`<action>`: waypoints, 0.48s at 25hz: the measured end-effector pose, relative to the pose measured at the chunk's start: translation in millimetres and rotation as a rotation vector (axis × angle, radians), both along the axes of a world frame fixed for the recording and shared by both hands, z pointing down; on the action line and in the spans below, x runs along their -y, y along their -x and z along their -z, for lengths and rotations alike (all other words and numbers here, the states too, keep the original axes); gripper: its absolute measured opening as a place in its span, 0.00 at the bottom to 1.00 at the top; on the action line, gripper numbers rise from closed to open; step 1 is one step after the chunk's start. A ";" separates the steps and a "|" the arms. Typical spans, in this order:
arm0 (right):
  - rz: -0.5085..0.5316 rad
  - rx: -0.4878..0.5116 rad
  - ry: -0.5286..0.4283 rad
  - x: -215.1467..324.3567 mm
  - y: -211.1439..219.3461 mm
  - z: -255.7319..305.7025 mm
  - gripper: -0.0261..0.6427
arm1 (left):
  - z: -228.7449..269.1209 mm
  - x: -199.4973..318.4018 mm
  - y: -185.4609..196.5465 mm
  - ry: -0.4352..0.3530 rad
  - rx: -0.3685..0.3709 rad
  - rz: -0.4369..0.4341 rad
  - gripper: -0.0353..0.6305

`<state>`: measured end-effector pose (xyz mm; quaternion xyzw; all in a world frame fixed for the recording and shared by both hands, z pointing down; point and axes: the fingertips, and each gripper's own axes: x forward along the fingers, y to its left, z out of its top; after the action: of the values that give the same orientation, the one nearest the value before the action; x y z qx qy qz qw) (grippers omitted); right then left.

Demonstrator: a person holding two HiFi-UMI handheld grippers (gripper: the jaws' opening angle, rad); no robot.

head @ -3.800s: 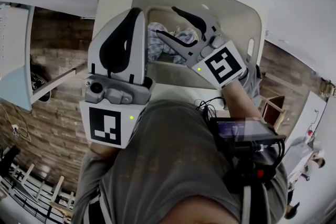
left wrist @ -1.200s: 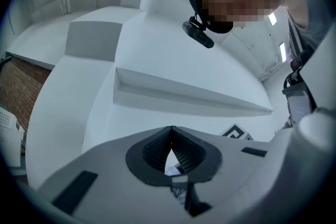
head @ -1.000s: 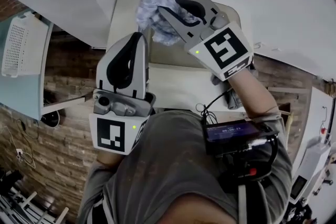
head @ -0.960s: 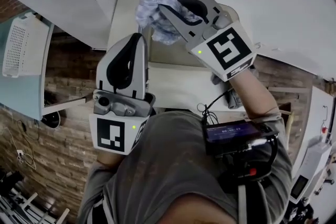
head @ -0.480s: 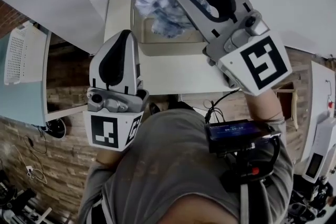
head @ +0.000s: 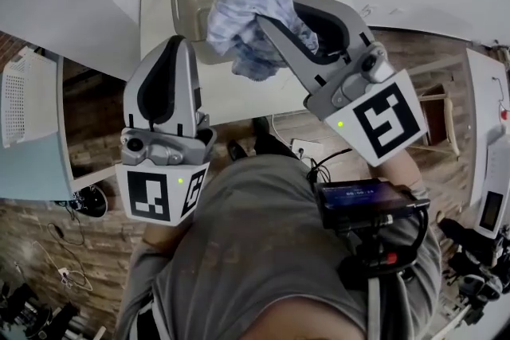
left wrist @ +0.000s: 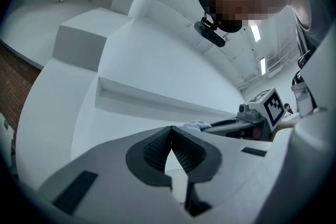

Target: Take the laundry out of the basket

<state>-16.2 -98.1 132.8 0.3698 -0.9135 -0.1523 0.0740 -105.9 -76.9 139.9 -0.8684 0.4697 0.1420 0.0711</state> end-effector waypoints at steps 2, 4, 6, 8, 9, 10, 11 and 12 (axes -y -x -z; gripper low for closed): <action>-0.025 0.016 0.015 -27.6 -13.6 -23.4 0.16 | -9.9 -22.7 -11.3 -0.002 0.009 -0.018 0.06; -0.040 0.029 0.025 -44.0 -21.1 -45.5 0.16 | -19.6 -35.1 -18.2 0.000 0.017 -0.028 0.06; -0.051 0.030 0.033 -49.0 -23.3 -63.3 0.16 | -24.2 -36.7 -21.1 0.004 0.022 -0.034 0.06; -0.061 0.024 0.044 -49.5 -24.8 -80.3 0.16 | -25.4 -34.2 -22.8 0.006 0.027 -0.035 0.06; -0.065 0.022 0.053 -49.4 -25.7 -89.4 0.16 | -25.9 -32.7 -23.1 0.008 0.030 -0.035 0.06; -0.069 0.020 0.064 -49.1 -26.1 -98.8 0.16 | -26.5 -31.3 -22.9 0.011 0.033 -0.033 0.06; -0.073 0.019 0.075 -48.7 -25.9 -108.2 0.16 | -27.1 -30.1 -22.0 0.015 0.036 -0.031 0.06; -0.077 0.014 0.086 -48.4 -25.0 -117.8 0.16 | -27.6 -29.1 -20.4 0.019 0.038 -0.029 0.06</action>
<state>8.8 -49.7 250.5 0.4023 -0.9048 -0.1076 0.0892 -85.5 -47.8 167.5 -0.8782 0.4571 0.1219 0.0698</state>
